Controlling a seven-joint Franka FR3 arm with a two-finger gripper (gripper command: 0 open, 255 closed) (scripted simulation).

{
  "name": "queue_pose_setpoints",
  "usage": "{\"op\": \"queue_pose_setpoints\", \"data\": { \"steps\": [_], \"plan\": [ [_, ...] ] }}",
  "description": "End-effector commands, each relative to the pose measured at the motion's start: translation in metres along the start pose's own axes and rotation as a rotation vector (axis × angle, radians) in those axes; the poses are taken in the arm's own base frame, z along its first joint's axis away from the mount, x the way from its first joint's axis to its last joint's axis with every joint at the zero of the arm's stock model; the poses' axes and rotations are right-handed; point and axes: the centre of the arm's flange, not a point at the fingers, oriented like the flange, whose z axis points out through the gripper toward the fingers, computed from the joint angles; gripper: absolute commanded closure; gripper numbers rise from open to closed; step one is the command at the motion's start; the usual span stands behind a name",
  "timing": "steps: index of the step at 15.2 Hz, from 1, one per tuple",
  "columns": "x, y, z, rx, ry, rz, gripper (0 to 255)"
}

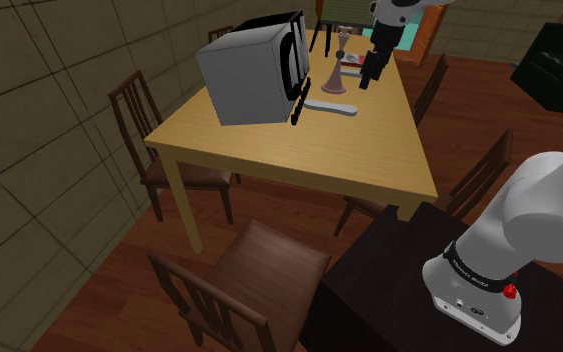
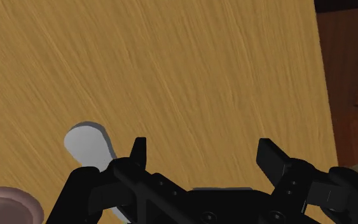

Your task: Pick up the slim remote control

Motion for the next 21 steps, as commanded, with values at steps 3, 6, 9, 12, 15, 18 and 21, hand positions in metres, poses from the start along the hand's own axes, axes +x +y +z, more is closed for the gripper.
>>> {"op": "queue_pose_setpoints", "data": {
  "steps": [3,6,9,12,15,18,21],
  "plan": [
    [0.031,0.031,0.033,-0.005,-0.014,-0.084,0],
    [0.056,0.053,0.056,-0.007,-0.024,-0.143,0],
    [0.082,0.073,0.079,-0.010,-0.033,-0.202,0],
    [0.108,0.091,0.103,-0.013,-0.043,-0.262,0],
    [0.136,0.109,0.127,-0.015,-0.053,-0.321,0],
    [0.164,0.124,0.150,-0.018,-0.062,-0.380,0],
    [0.163,0.124,0.166,-0.018,-0.062,-0.380,0]
  ]
}}
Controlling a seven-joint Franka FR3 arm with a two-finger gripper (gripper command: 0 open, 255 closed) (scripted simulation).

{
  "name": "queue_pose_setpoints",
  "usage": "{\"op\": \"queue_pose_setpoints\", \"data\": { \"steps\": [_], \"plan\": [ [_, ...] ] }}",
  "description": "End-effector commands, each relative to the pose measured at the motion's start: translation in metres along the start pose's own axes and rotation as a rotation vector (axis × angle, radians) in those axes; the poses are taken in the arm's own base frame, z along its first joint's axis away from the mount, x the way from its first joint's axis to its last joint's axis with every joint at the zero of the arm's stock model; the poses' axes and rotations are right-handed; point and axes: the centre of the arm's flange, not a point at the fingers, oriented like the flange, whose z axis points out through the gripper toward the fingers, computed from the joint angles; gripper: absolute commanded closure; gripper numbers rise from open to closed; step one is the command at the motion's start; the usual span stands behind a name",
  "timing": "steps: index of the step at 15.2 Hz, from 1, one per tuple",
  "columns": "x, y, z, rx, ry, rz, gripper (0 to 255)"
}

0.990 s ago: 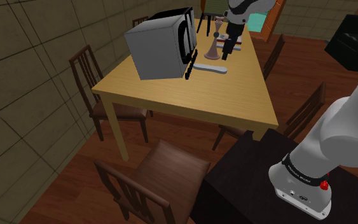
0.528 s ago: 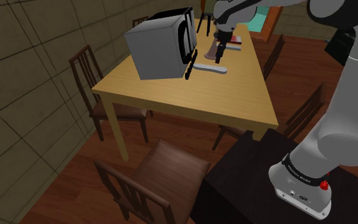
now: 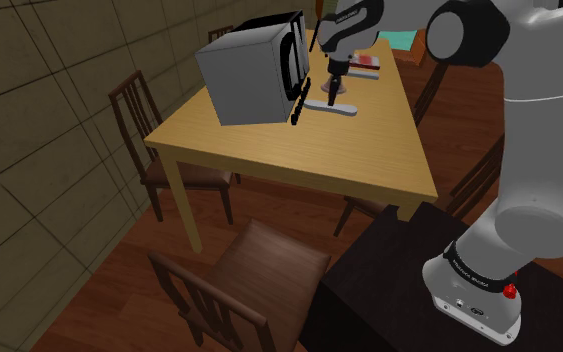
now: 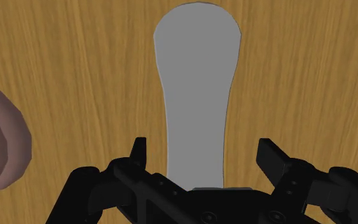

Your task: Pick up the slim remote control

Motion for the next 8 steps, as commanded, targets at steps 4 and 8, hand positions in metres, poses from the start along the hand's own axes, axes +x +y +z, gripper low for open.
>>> {"op": "queue_pose_setpoints", "data": {
  "steps": [4,8],
  "plan": [
    [0.000,0.001,0.027,0.000,0.000,-0.003,0],
    [0.001,0.002,0.030,0.000,0.000,-0.003,255]
  ]
}}
